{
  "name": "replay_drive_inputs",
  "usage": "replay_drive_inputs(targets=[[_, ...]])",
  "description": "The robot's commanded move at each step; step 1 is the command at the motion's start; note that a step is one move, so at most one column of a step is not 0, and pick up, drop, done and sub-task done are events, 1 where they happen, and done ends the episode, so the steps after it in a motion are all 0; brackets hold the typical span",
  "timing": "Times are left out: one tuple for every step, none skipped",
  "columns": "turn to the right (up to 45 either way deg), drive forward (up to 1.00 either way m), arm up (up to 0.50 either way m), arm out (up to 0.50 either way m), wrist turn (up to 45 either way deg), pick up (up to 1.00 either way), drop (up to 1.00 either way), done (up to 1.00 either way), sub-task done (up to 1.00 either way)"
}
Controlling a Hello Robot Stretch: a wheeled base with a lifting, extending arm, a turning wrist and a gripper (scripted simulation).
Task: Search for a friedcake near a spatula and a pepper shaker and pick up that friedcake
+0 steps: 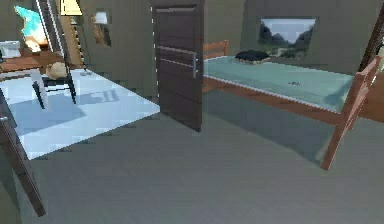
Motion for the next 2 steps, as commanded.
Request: replay_drive_inputs(targets=[[-12.0,0.00,0.00,0.00,0.0,0.00,0.00,0.00,0.00],[0.0,0.20,0.00,0.00,0.0,0.00,0.00,0.00,0.00]])
